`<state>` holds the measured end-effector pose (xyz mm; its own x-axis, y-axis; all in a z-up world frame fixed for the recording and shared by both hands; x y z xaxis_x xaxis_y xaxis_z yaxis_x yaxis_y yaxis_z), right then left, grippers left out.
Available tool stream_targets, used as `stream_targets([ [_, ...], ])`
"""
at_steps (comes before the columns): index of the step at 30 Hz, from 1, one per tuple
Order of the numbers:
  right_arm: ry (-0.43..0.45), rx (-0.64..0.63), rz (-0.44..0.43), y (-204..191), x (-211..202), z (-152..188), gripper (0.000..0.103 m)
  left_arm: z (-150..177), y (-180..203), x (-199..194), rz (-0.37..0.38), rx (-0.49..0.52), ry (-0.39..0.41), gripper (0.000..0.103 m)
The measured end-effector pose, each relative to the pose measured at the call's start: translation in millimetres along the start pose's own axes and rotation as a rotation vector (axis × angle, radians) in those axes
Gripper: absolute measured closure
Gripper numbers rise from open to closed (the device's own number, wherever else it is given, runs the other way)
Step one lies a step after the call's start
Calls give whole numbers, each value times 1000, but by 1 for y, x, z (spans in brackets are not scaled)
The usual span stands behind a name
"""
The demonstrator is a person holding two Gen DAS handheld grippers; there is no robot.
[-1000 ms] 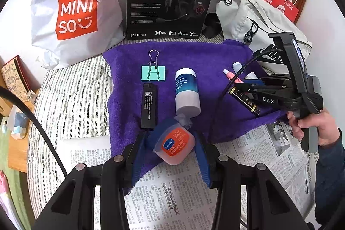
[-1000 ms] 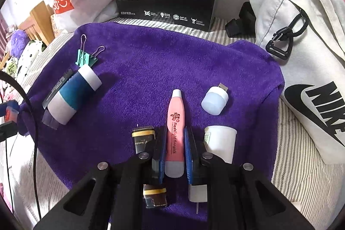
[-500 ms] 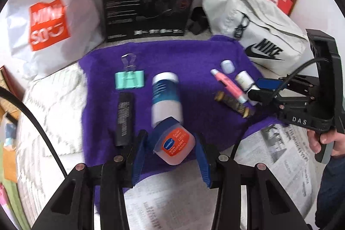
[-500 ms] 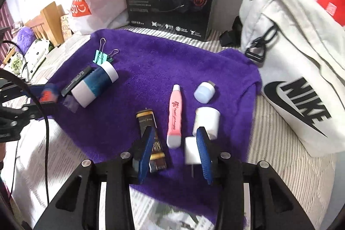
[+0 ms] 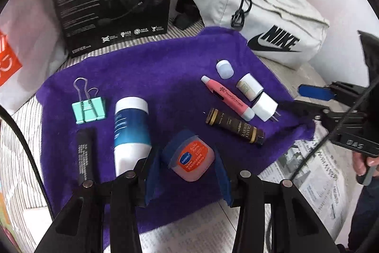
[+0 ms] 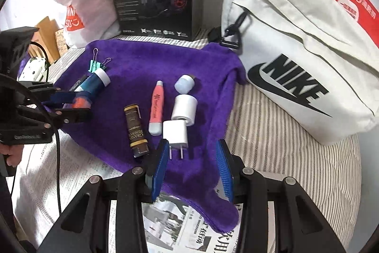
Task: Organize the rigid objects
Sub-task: 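Lower the Vaseline jar onto the towel with the left tool and open it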
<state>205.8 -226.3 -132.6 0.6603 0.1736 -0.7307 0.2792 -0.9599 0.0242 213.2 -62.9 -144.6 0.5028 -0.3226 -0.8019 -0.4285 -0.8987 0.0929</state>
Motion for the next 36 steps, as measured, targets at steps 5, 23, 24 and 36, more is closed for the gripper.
stream_targets([
  [5,2,0,10,5,-3,3,62,1,-1,17,-31,24,-31,61],
  [23,-9,-22,-2,0,-2,11,62,9,1,23,-76,84,-61,58],
  [24,-6,-22,-6,-1,-3,11,61,10,0,22,-77,77,-65,58],
  [36,-7,2,-34,-12,-2,20,53,21,-8,-14,-114,25,-44,34],
])
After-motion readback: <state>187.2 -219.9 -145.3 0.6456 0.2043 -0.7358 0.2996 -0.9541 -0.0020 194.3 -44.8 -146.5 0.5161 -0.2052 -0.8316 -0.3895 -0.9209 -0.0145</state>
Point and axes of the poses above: each gripper's, at about its wrist camera, not at the fingertips, and x roughly the way its jaws point, y to its right, z to its underside, the point moved 8 cm from there along x, roughly the way its jaws point, and after that the axes turned 3 degrees about y, right-handed, at the moved point
